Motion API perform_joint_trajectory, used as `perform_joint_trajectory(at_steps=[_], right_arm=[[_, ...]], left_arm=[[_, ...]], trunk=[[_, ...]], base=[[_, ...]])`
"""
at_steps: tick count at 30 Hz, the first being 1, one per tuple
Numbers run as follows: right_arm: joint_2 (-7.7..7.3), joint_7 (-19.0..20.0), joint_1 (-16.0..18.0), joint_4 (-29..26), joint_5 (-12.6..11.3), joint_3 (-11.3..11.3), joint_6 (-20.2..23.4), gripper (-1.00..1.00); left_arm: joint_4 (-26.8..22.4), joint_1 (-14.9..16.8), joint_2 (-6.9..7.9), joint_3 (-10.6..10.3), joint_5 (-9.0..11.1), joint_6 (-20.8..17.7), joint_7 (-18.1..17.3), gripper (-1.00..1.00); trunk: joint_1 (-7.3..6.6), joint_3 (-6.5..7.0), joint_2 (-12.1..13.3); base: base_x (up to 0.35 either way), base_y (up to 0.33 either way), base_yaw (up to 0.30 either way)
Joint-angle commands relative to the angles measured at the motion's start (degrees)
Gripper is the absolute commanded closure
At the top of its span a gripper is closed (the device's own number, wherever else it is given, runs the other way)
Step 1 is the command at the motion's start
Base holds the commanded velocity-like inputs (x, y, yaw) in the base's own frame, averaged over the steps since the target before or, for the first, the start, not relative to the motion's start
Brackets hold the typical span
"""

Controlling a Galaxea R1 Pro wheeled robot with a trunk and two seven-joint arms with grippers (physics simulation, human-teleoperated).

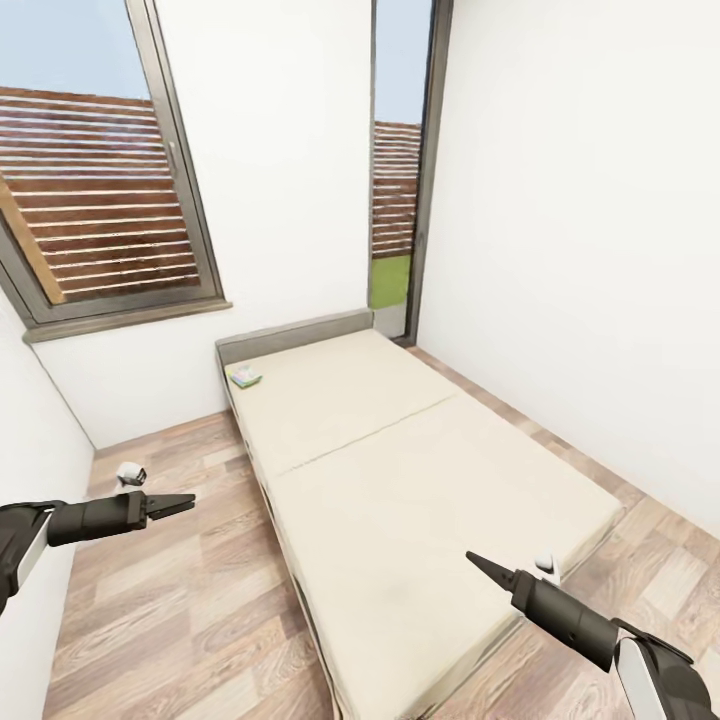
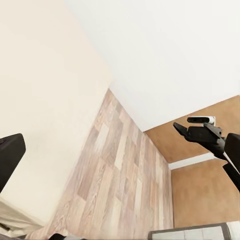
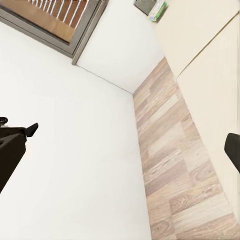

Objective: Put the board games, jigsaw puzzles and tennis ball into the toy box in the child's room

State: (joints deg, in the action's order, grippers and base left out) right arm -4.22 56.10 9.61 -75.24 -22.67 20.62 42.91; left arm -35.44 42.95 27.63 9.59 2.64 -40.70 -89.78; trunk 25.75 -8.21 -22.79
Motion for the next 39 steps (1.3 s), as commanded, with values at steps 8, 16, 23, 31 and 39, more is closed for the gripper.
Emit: perform_joint_trajectory(at_steps=[8,16,23,31,39], right_arm=[[0.00,0.07,0.06,0.00,-0.21,0.03,0.33,-1.00],[0.00,0.07,0.06,0.00,-0.20,0.03,0.33,-1.00],[0.01,0.07,0.06,0.00,-0.23,0.03,0.33,-1.00],[0.03,0.07,0.06,0.00,-0.21,0.02,0.33,-1.00],[0.04,0.07,0.06,0.00,-0.20,-0.02,0.33,-1.00]], left_arm=[[-0.04,0.03,0.05,-0.01,0.00,-0.61,-0.22,-1.00],[-0.01,0.03,0.05,0.00,-0.01,-0.61,-0.22,-1.00],[0.01,0.03,0.05,0.00,0.00,-0.61,-0.22,-1.00],[-0.01,0.03,0.05,-0.01,0.00,-0.61,-0.22,-1.00],[-0.04,0.03,0.05,-0.01,0.00,-0.61,-0.22,-1.00]], trunk=[[0.03,-0.72,-0.13],[0.03,-1.31,-0.13],[0.03,-1.84,-0.13],[0.03,-2.43,-0.13],[0.03,-3.03,-0.13]], base=[[0.000,0.000,-0.146],[0.000,0.092,-0.146],[0.000,0.042,-0.146],[0.000,0.005,-0.146],[0.000,0.000,-0.149]])
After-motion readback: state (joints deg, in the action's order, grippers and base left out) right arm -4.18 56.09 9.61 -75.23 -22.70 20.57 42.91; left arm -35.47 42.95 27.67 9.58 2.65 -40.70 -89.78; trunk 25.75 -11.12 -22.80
